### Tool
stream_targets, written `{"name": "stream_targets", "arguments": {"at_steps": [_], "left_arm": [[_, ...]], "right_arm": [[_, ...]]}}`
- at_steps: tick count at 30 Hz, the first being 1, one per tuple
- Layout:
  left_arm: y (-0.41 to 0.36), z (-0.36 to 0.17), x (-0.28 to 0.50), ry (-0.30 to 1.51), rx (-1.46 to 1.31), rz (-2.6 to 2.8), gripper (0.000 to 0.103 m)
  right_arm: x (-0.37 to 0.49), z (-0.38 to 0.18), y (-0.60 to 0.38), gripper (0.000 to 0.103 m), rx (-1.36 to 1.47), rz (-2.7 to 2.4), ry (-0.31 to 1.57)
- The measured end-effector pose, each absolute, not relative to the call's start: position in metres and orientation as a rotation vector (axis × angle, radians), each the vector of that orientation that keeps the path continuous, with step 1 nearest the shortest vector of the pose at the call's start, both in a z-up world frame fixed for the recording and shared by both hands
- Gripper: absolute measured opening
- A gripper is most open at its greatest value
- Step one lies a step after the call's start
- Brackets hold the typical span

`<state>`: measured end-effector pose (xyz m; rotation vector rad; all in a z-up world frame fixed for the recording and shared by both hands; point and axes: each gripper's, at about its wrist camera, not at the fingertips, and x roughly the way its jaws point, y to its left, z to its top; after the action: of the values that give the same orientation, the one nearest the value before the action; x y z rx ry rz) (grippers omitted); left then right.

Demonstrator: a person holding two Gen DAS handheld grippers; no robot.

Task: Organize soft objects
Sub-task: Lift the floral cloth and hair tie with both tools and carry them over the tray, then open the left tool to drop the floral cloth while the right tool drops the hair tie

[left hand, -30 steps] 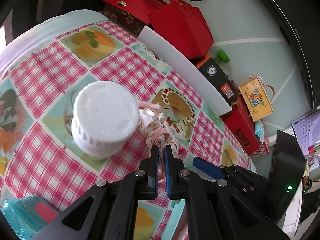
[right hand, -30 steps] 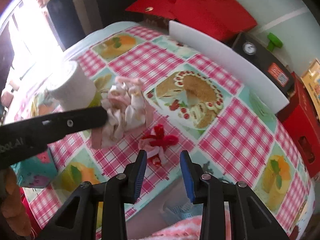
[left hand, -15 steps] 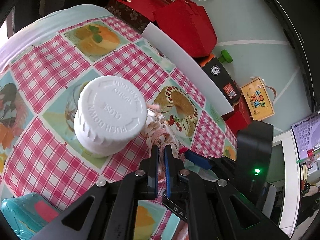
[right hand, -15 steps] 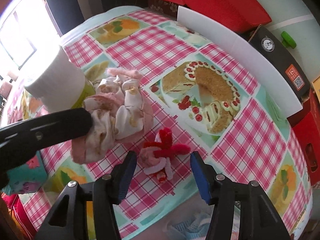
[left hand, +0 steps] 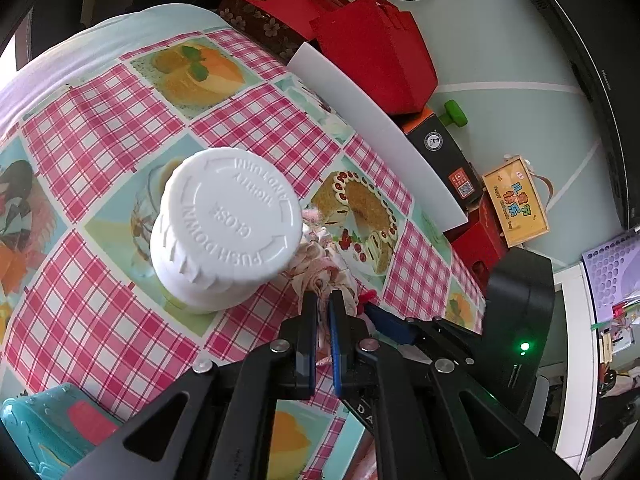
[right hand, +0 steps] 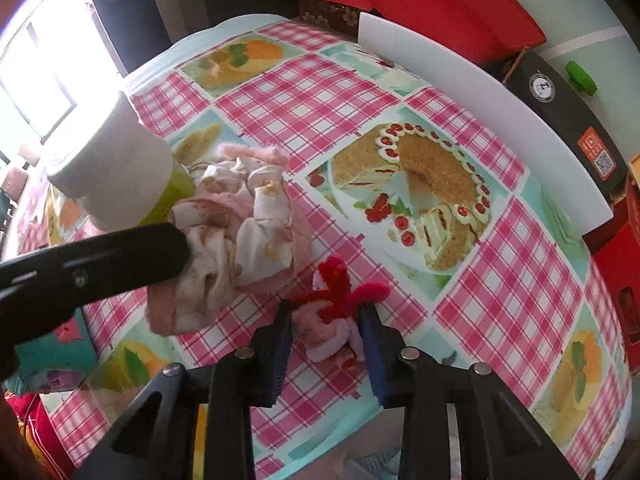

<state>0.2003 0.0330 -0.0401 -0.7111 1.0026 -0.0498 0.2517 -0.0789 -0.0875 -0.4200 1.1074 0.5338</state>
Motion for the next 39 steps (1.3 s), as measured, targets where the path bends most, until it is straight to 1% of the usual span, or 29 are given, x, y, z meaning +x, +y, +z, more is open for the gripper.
{"name": "stream_targets", "arguments": {"at_steps": [4, 10, 15, 25, 31, 39], "left_arm": [[0.032, -0.036, 0.200, 0.991, -0.711, -0.067, 0.005], [0.029, -0.024, 0.197, 0.958, -0.707, -0.112, 0.005], [0.022, -0.009, 0.191, 0.928, -0.690, -0.158, 0.005], [-0.002, 0.018, 0.165, 0.888, -0.619, -0.274, 0.005], [-0.029, 0.032, 0.147, 0.873, -0.550, -0.359, 0.005], [-0.067, 0.038, 0.132, 0.883, -0.458, -0.455, 0.005]], "right_arm": [[0.250, -0.076, -0.086, 0.036, -0.387, 0.528, 1.088], [0.238, -0.042, -0.103, 0.036, -0.339, 0.476, 1.008], [0.213, -0.011, -0.120, 0.036, -0.262, 0.407, 0.930], [0.152, 0.029, -0.157, 0.036, -0.134, 0.291, 0.834], [0.118, 0.034, -0.186, 0.036, -0.054, 0.192, 0.807], [0.077, 0.022, -0.234, 0.035, 0.027, 0.003, 0.800]]}}
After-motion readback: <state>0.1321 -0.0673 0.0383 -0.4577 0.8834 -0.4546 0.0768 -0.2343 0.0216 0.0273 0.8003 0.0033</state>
